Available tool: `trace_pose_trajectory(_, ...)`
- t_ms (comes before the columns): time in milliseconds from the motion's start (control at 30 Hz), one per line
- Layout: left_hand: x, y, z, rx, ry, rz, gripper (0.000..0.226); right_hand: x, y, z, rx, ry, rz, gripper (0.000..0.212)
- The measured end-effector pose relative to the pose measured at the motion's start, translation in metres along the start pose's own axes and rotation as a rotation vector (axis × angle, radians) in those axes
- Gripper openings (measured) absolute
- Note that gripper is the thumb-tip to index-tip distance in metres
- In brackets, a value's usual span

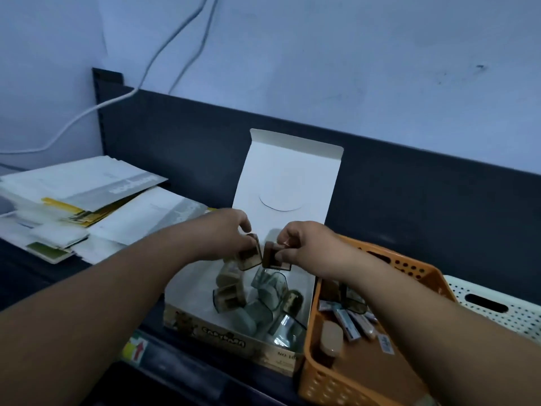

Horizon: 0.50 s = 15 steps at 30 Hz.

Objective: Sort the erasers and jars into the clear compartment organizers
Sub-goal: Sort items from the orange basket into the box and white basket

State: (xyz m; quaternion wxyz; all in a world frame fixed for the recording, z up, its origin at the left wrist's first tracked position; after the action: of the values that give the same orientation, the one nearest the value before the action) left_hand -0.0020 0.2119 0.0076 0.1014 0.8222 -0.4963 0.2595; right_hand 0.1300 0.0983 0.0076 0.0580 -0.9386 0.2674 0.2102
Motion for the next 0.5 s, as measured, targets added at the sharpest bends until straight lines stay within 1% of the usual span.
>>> trace_pose_trajectory(133,-0.001,-0.011,0.017,-0.044,-0.003,-0.013,0.030,0.013,-0.005,0.006,-0.023,0.010,0.040,0.013)
trace_pose_trajectory(233,0.011,-0.020,0.021,-0.047,-0.009,0.013,0.038,0.025,0.000,-0.007,0.032,-0.043,0.038,0.024)
trace_pose_trajectory(300,0.026,-0.027,0.023,-0.026,-0.020,0.078,0.039,0.039,0.007,-0.024,0.079,-0.067,0.063,0.026)
trace_pose_trajectory(367,0.045,-0.034,0.029,-0.022,0.005,0.163,0.036,0.060,0.016,-0.039,0.109,-0.066,0.102,0.021)
trace_pose_trajectory(433,0.067,-0.041,0.039,-0.038,0.007,0.247,0.034,0.083,0.026,-0.051,0.133,-0.055,0.155,0.016)
trace_pose_trajectory(500,0.090,-0.046,0.053,-0.078,-0.010,0.325,0.031,0.108,0.037,-0.060,0.154,0.003,0.238,0.019)
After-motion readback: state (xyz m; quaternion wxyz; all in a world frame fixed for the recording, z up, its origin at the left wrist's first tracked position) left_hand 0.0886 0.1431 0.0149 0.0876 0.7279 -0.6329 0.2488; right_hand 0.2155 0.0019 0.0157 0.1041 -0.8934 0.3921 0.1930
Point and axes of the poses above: each hand's wrist, its own y-axis away from the middle knuckle, its own z-axis out of the palm, x = y × z, the point moved 4 cm from there along -y, towards the middle knuckle, and after that the axes turned 9 degrees about z, right-handed, at the moved point
